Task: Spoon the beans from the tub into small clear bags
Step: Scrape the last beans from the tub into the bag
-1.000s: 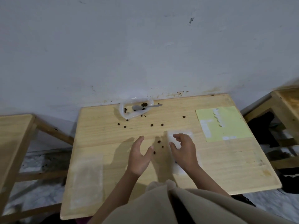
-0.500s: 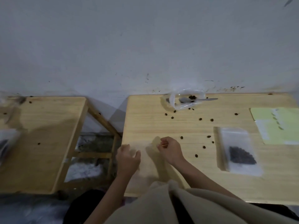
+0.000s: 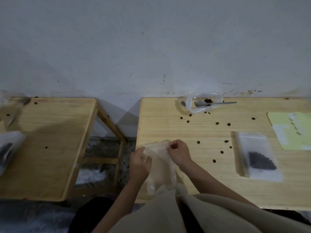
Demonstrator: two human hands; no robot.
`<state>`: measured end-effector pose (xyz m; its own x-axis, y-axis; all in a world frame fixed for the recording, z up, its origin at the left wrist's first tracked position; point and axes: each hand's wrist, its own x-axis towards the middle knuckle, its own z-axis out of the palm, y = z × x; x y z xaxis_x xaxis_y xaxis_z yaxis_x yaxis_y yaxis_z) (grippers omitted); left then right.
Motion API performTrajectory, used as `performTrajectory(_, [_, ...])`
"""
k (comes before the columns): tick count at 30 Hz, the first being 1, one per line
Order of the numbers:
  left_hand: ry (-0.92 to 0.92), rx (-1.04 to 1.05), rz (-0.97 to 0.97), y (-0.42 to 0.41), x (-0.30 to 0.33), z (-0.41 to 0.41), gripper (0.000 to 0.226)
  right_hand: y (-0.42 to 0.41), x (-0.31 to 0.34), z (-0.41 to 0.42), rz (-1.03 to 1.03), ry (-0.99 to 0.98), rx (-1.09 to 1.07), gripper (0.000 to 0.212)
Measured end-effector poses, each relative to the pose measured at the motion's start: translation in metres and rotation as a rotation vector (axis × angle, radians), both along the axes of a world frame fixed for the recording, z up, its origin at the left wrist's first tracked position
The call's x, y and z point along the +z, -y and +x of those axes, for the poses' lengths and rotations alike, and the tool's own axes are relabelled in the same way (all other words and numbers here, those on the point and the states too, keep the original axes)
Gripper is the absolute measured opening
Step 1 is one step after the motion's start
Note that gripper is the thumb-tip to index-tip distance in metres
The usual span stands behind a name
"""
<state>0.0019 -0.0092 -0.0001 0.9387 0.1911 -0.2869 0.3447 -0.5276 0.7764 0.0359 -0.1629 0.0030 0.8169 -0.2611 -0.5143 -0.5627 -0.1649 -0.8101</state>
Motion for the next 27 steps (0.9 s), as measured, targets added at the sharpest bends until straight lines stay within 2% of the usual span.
performTrajectory(2, [0.028, 0.084, -0.141, 0.006, 0.012, 0.005, 0.033, 0.011, 0.016, -0.002, 0.089, 0.048, -0.009, 0.020])
performTrajectory(4, [0.083, 0.093, -0.185, 0.015, 0.028, 0.014, 0.029, 0.026, 0.032, -0.005, 0.126, 0.110, 0.041, 0.018])
performTrajectory(8, [0.214, -0.072, -0.191, 0.031, 0.057, 0.028, 0.036, 0.057, 0.061, -0.011, 0.133, 0.200, 0.254, 0.010])
performTrajectory(11, [0.278, -0.195, -0.176, 0.050, 0.073, 0.031, 0.039, 0.076, 0.077, -0.015, 0.023, 0.243, 0.326, 0.011])
performTrajectory(15, [0.405, -0.181, -0.189, 0.078, 0.090, 0.033, 0.032, 0.096, 0.091, -0.015, -0.072, 0.339, 0.150, 0.015])
performTrajectory(17, [0.404, -0.161, -0.230, 0.094, 0.100, 0.034, 0.026, 0.106, 0.097, -0.014, -0.083, 0.395, 0.077, 0.015])
performTrajectory(22, [0.335, -0.194, -0.415, 0.139, 0.124, 0.034, 0.016, 0.125, 0.112, -0.018, -0.103, 0.526, 0.087, 0.017])
performTrajectory(27, [0.304, -0.057, -0.440, 0.174, 0.133, 0.033, 0.012, 0.145, 0.117, -0.023, -0.097, 0.572, 0.099, 0.015])
